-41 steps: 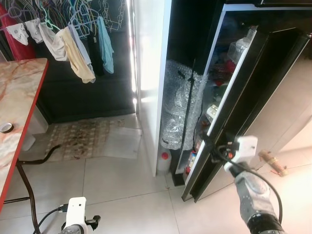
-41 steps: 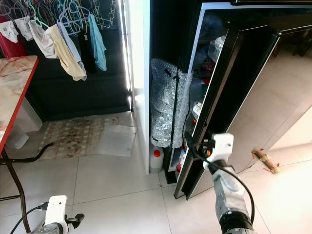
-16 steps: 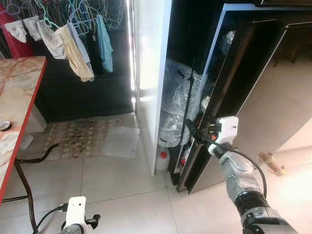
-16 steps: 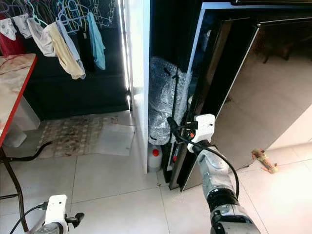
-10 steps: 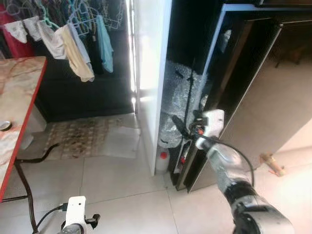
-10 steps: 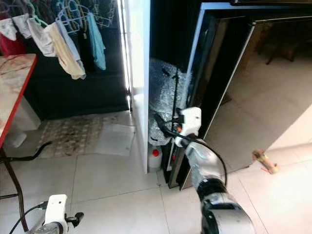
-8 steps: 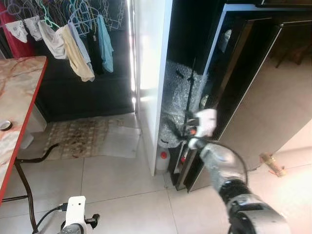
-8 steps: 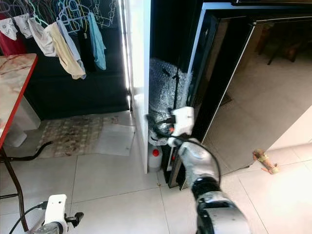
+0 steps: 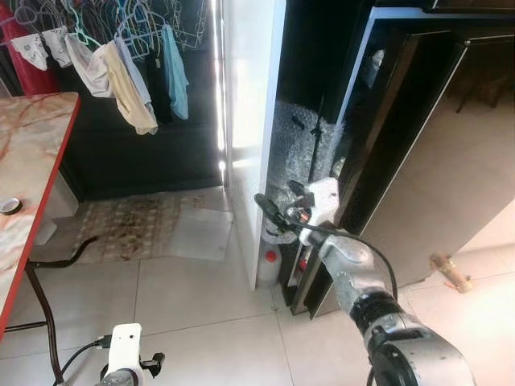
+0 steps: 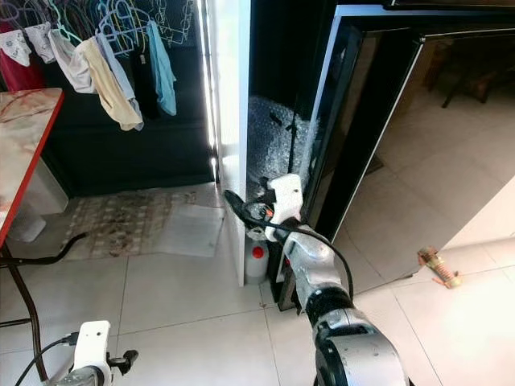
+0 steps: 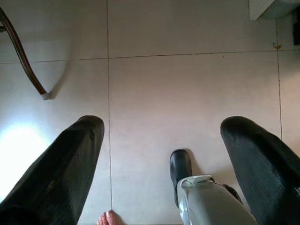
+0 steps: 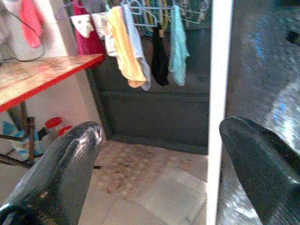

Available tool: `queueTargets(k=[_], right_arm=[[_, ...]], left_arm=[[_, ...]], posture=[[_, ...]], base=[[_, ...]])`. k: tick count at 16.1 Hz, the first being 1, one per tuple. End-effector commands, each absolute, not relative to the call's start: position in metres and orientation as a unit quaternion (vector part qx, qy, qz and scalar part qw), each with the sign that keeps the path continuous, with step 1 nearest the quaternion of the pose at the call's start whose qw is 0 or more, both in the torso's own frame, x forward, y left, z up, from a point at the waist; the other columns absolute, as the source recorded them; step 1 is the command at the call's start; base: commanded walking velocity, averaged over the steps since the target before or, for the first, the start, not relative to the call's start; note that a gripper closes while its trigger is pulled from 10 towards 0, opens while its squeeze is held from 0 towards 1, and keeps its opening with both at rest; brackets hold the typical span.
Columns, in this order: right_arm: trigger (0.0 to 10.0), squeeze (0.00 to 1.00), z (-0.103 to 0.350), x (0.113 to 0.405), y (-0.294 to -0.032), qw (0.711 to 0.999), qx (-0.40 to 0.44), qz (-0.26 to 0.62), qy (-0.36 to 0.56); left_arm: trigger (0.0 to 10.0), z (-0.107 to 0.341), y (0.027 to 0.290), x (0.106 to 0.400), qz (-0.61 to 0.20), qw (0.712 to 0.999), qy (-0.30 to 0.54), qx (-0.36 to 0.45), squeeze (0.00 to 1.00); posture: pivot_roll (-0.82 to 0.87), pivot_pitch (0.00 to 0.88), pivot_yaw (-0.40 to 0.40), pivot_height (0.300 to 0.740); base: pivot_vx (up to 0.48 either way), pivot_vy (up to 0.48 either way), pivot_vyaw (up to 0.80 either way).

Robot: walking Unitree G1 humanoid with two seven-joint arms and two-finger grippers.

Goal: Restocking fridge

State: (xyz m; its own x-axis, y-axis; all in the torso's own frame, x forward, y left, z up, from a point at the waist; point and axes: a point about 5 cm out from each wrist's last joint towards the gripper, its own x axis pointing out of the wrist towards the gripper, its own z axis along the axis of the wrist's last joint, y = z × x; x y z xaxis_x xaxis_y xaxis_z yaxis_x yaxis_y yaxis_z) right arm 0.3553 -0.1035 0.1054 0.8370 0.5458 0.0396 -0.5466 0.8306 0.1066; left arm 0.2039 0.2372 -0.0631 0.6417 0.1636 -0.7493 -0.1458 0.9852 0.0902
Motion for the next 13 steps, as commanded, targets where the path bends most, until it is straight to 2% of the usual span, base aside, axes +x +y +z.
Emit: queueTargets(k=[1,2,3,5,6,13], right_arm=[[10.0,0.00,0.107,0.355,-0.116,0.966,0.042,0.252,-0.025],[10.0,0.00,0.113,0.356,-0.131,0.972,0.042,0.227,-0.041],[10.0,0.00,0.119,0.354,-0.142,0.970,0.011,0.238,-0.057],[10.0,0.00,0.115,0.344,-0.148,0.965,-0.007,0.256,-0.059],[10.0,0.00,0.108,0.331,-0.154,0.963,-0.014,0.265,-0.055],[10.0,0.00,0.083,0.263,-0.204,0.984,-0.001,0.178,-0.028]], left_arm=[[10.0,-0.065,0.236,0.202,0.085,0.904,0.418,0.004,0.00],[10.0,-0.065,0.236,0.202,0.085,0.904,0.418,0.004,0.00],[10.0,-0.065,0.236,0.202,0.084,0.904,0.418,0.004,0.00],[10.0,-0.065,0.235,0.201,0.080,0.905,0.418,0.006,0.00],[10.0,-0.065,0.235,0.201,0.083,0.906,0.415,0.003,0.00],[10.0,-0.064,0.238,0.201,0.085,0.907,0.412,0.016,0.00]], posture=[[-0.12,0.000,-0.035,0.740],[-0.13,0.000,-0.029,0.740],[-0.14,0.000,-0.024,0.740],[-0.14,0.000,-0.029,0.740],[-0.14,0.000,-0.035,0.740],[-0.17,0.000,-0.018,0.740]], base=[[0.000,0.000,0.00],[0.000,0.000,0.00],[0.000,0.000,0.00],[0.000,0.000,0.00],[0.000,0.000,0.00],[0.000,0.000,0.00]])
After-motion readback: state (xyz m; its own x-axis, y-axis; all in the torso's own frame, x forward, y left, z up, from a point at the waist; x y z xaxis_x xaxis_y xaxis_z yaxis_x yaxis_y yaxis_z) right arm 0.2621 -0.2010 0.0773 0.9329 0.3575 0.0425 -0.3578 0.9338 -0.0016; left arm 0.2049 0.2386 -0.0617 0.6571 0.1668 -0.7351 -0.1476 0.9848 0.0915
